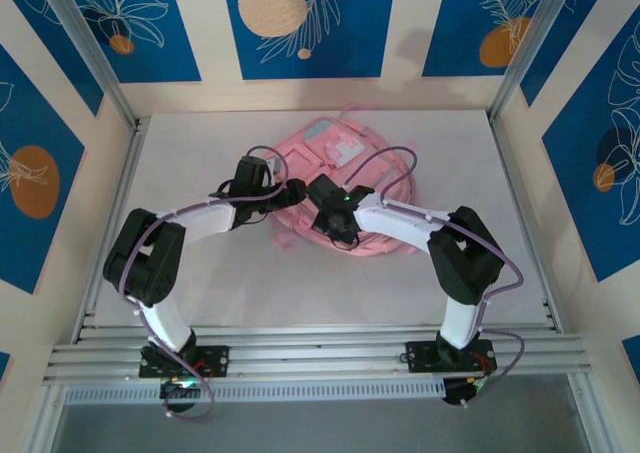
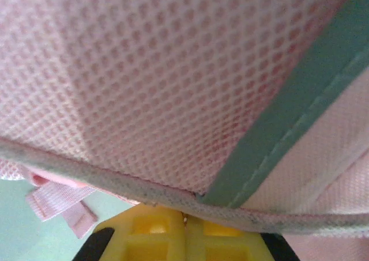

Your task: Pack books, pencil case, and school supplies into a backpack

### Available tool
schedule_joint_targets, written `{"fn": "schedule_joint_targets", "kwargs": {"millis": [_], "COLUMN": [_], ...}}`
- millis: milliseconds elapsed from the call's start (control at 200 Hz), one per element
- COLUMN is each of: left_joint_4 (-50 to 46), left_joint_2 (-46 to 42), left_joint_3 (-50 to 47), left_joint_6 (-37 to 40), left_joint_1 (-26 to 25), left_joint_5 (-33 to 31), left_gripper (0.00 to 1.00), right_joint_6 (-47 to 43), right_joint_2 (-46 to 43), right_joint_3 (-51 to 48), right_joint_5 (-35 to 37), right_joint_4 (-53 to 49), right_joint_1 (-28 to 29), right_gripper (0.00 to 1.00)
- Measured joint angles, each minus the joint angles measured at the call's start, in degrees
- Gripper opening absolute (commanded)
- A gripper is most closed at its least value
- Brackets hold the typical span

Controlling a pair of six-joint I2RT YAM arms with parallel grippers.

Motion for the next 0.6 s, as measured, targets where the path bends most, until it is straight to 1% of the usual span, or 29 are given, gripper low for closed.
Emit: {"fn": "schedule_joint_targets", "kwargs": {"millis": [120,185,380,455,600], "left_joint_4": [2.19,3.26,4.11,2.67,-1.49], "left_joint_2": [2.86,4.74,11.39,13.42,16.31], "left_joint_3": [1.16,3.08,10.88,14.1,19.71], "left_joint_6": [-0.48,-0.79,-1.68,-1.66,-0.13], "left_joint_1": [-0.15,-0.02,1.95,2.4,2.62], "left_joint_5": [-1.84,-2.56,-2.62,-2.45,-1.44], "left_gripper": [0.63,0.6,0.6,0.61,0.66], "right_joint_6": [-1.73,-3.72,-13.97,-18.4,-25.97], "right_joint_2": [-0.48,-1.95,-7.87,-9.7,-12.41], "right_joint_3": [-0.33,-1.77,-6.51,-8.07,-9.84], "right_joint_5": [0.07,-0.2,-2.8,-3.02,-5.29], "right_joint_4": [0.28,0.46,-0.22,-0.09,0.44], "right_joint_1": [-0.17,-0.52,-2.93,-3.87,-7.04], "right_gripper": [0.0,0.0,0.0,0.0,0.0]}}
